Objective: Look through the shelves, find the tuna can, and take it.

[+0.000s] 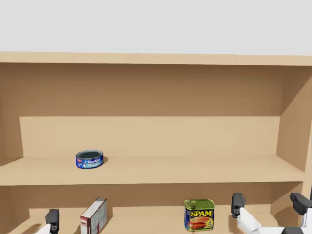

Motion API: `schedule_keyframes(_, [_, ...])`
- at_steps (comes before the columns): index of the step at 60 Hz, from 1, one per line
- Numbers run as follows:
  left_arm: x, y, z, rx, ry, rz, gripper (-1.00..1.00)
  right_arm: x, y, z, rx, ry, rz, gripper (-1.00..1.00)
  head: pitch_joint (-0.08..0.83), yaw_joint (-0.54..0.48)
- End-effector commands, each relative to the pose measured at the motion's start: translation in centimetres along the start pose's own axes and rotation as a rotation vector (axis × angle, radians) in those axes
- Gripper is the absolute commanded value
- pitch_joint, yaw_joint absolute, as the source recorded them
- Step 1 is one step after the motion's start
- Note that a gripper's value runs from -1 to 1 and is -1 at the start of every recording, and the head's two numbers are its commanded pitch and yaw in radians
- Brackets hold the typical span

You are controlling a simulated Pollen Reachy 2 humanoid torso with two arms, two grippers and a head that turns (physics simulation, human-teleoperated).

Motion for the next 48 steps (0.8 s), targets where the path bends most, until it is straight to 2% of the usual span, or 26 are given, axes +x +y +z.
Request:
schedule_keyframes(1, [-0.1, 0.0, 0.0, 0.0, 0.001, 0.002, -1.0, -0.2, 0.3, 0.2, -0.015, -0.008, 0.002, -1.0, 0.006, -0.04])
schedule_keyframes(11, [-0.2, 0.0, 0.0, 0.0, 0.001, 0.002, -1.0, -0.2, 0.4, 0.1, 0.014, -0.001, -0.011, -1.0, 0.036, -0.02])
schedule_keyframes(26, [-0.3, -0.1, 0.0, 0.002, 0.007, -0.001, -1.0, -0.2, 0.5, 0.1, 0.016, 0.002, -0.009, -1.0, 0.136, 0.16])
schedule_keyframes(39, [-0.4, -0.1, 0.0, 0.001, 0.008, 0.004, -1.0, -0.2, 0.5, 0.2, 0.022, 0.009, -0.007, -1.0, 0.175, 0.26])
schedule_keyframes(46, [0.4, -0.3, 0.4, -0.008, 0.008, 0.033, -1.0, -0.2, 0.6, 0.1, 0.021, 0.011, -0.007, -1.0, 0.178, 0.25])
schedule_keyframes(48, [1.4, -0.5, 0.8, -0.021, 0.01, 0.065, -1.0, -0.2, 0.6, 0.1, 0.02, 0.012, -0.008, -1.0, 0.182, 0.25])
